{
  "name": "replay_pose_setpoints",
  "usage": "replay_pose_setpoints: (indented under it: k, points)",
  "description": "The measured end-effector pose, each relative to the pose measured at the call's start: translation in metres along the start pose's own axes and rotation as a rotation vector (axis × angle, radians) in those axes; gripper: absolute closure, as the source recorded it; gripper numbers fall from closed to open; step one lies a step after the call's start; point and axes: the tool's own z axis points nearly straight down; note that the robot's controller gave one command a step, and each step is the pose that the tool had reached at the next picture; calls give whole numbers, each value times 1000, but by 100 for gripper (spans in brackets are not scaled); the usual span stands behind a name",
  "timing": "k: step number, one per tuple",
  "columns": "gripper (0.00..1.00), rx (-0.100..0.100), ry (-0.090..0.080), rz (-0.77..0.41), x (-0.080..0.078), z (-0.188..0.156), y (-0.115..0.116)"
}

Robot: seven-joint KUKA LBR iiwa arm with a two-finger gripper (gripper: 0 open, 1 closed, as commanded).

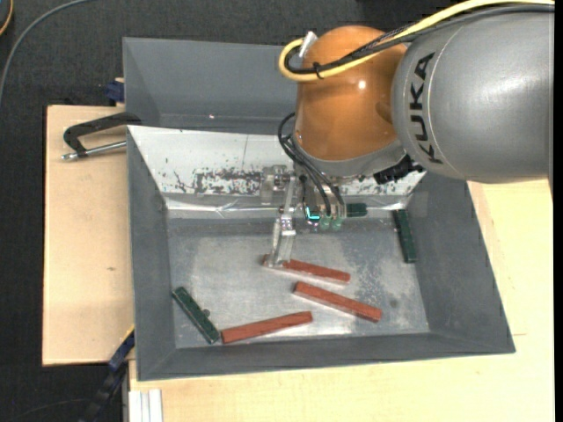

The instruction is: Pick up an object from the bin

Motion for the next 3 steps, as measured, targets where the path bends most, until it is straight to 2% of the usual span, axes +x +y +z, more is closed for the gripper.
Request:
replay_pose_setpoints:
  k: [1, 2, 3]
  points:
    - [0, 1, 1, 30, 20, 149, -49]
    - [0, -1, -18, 75, -24, 143, -78]
    - [100, -2, -14, 73, -22, 144, -76]
